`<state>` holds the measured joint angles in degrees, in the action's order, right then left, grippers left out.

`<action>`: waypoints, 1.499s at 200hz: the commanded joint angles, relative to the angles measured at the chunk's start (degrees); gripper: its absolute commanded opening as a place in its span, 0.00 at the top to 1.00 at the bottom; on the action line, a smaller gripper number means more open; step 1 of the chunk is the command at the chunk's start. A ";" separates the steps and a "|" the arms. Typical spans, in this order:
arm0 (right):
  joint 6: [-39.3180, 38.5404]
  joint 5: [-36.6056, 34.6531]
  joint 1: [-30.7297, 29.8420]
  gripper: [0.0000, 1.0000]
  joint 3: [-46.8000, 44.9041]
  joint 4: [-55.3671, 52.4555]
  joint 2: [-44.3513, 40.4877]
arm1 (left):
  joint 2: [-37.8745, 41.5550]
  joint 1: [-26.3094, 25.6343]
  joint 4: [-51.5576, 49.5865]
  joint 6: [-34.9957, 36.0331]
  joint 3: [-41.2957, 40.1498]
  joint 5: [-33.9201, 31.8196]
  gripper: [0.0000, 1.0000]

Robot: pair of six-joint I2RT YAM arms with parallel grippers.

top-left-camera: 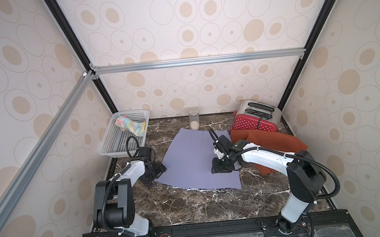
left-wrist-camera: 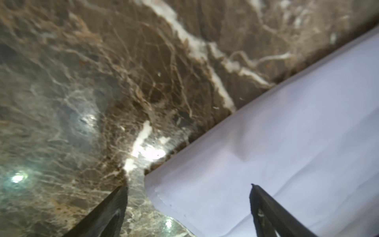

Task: Roll up the skirts
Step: Flatten out the skirt at the center of the board, then fold the skirt at the center of the board.

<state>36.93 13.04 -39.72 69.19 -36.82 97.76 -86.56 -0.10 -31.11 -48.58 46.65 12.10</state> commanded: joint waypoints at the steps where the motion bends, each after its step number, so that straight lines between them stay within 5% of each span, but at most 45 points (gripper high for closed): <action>1: 2.84 -4.56 -0.38 0.51 -1.13 3.07 -1.20 | 1.41 -0.32 4.65 -0.74 -4.28 -3.28 0.10; 29: 4.16 -8.05 -0.70 0.49 -4.24 6.63 -4.60 | -0.30 -0.69 11.21 -1.47 -8.77 -5.15 0.25; 82: 6.87 -18.65 1.08 0.50 -8.39 8.24 -13.10 | -2.49 -7.87 11.01 -3.01 -4.09 -8.25 1.00; 122: 6.96 -6.26 5.36 0.47 -13.71 16.81 -17.16 | 8.79 -16.30 3.50 -6.75 -7.32 -14.23 1.00; 144: 10.02 -6.49 4.33 0.52 -10.02 11.48 -14.60 | 18.50 -21.76 1.34 -10.69 -13.16 -14.56 0.88; 160: 11.85 -13.07 0.32 0.58 -6.07 6.20 -12.00 | 24.76 -24.56 -0.35 -12.16 -15.91 -13.16 0.71; 178: 15.48 -17.31 -5.07 0.55 -0.80 2.03 -7.14 | 29.32 -24.60 -6.92 -9.99 -13.94 -13.42 0.28; 196: 19.64 -22.06 -12.30 0.52 4.44 -0.67 -2.09 | 31.47 -22.59 -15.59 -2.99 -5.40 -18.22 0.02; 232: 27.35 -27.90 -23.72 0.50 15.94 -4.72 8.38 | 18.72 -9.37 -17.76 11.29 17.41 -12.30 0.01; 271: 29.19 -23.67 -28.42 0.38 34.67 -7.97 24.45 | -3.99 -5.15 -18.34 12.16 43.02 -9.24 0.03; 299: 29.37 -23.68 -28.80 0.32 53.80 -16.03 37.75 | -11.96 -2.24 -19.29 12.00 51.90 -10.34 0.01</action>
<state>63.99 -9.85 -68.45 111.33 -43.55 127.26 -93.97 -5.21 -45.28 -38.68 92.84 1.67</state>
